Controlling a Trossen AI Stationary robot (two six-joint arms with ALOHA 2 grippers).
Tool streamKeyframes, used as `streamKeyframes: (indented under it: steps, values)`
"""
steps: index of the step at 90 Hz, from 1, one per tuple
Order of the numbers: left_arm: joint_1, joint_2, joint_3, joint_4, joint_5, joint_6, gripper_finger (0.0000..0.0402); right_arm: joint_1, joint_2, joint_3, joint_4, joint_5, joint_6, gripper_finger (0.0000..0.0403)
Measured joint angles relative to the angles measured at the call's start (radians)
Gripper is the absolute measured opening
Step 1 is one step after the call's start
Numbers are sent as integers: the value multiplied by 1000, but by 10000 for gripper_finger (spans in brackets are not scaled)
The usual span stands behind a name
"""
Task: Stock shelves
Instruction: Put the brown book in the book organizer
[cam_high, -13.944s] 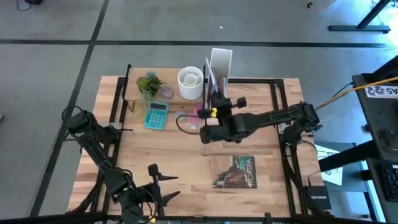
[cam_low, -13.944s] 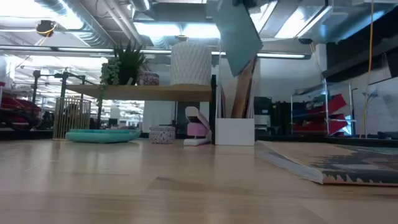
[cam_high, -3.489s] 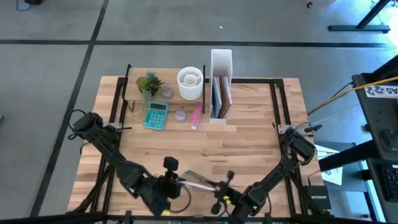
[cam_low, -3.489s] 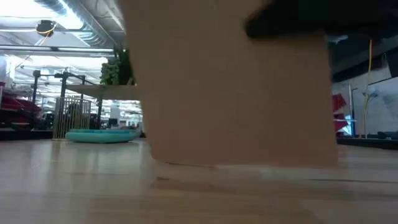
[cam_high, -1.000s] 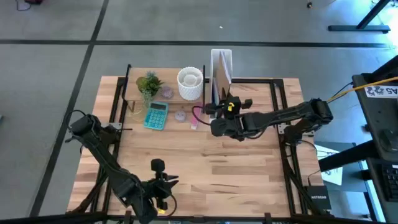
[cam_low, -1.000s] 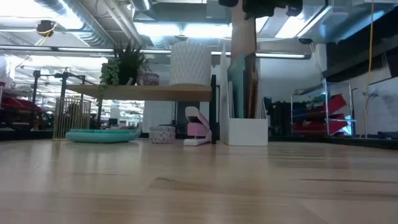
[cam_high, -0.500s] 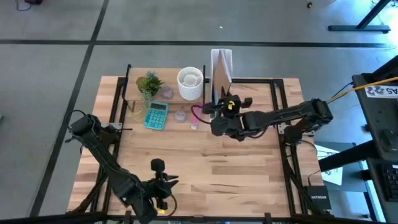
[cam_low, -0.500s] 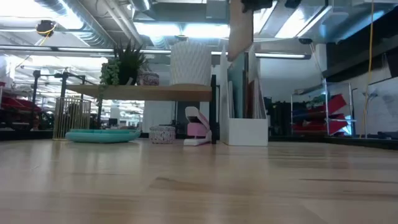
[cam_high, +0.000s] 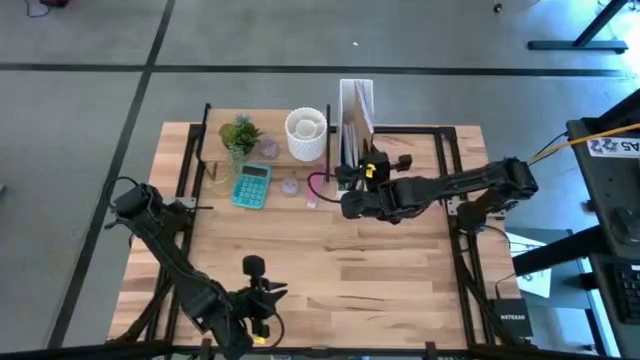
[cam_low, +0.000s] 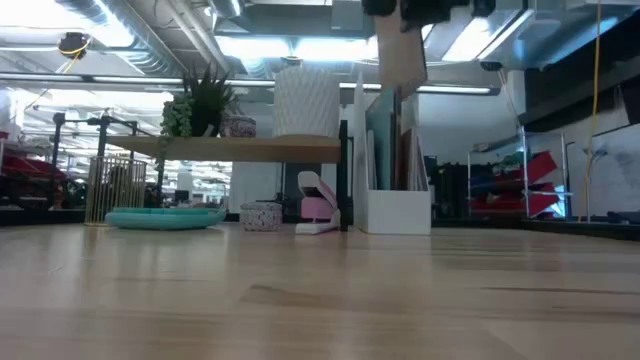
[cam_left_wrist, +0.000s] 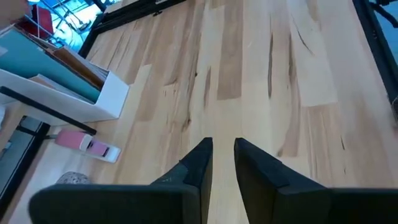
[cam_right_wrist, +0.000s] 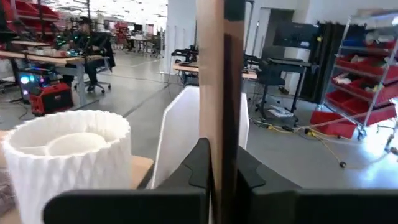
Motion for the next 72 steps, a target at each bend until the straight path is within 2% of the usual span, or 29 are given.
streamKeyframes:
  steps: [39,50,61,72]
  values:
    - [-2,0,0,4,0,0,50,-30,4,-65,84,-10,57,1]
    - [-2,0,0,5,0,0,50,-30,4,-65,163,-62,57,1]
    - [-2,0,0,5,0,0,50,-30,4,-65,233,-115,6,1]
    - [-2,0,0,5,0,0,50,-30,4,-65,233,-115,-61,1]
